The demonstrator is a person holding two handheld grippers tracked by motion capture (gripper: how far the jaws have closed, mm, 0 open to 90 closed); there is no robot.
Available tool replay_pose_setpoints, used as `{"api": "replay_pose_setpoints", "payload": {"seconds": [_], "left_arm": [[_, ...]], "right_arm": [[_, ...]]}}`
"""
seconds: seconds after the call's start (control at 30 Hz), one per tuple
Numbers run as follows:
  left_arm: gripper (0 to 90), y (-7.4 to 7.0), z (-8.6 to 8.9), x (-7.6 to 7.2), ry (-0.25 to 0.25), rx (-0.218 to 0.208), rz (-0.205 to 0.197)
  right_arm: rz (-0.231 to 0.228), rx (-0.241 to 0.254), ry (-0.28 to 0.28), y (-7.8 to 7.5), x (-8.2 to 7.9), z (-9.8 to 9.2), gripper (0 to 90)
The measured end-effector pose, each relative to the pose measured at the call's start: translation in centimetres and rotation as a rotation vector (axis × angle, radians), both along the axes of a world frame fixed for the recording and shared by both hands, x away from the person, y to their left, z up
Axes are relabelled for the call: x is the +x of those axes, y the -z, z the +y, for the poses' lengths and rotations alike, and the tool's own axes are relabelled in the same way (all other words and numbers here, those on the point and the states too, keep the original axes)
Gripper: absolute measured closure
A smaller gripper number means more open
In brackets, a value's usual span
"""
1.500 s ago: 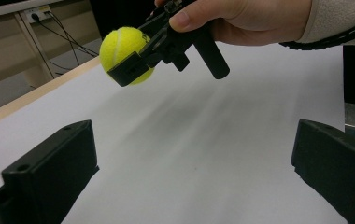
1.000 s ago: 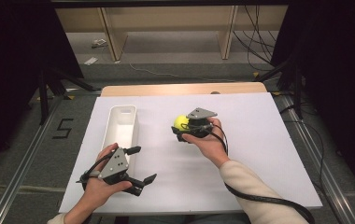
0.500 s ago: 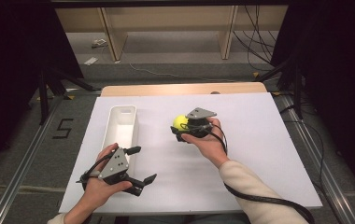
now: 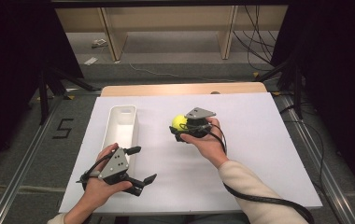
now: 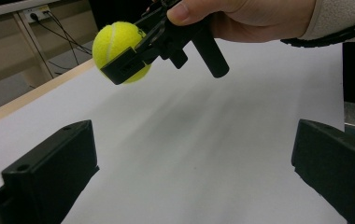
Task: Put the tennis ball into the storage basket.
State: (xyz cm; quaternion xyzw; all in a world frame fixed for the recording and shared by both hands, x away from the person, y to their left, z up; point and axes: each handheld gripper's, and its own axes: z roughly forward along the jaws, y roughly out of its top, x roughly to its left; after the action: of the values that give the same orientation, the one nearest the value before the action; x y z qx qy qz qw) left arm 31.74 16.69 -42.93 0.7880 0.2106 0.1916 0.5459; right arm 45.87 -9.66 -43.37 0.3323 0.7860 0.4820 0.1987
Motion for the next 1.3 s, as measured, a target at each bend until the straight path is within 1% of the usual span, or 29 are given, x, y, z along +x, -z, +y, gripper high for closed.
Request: {"api": "replay_pose_setpoints", "payload": {"seconds": [1.3], "left_arm": [[0.0, 0.04, -0.02, 0.03, 0.001, 0.004, 0.000]], "right_arm": [[-0.008, 0.021, -0.022, -0.71, -0.35, 0.84, 26.3]]}}
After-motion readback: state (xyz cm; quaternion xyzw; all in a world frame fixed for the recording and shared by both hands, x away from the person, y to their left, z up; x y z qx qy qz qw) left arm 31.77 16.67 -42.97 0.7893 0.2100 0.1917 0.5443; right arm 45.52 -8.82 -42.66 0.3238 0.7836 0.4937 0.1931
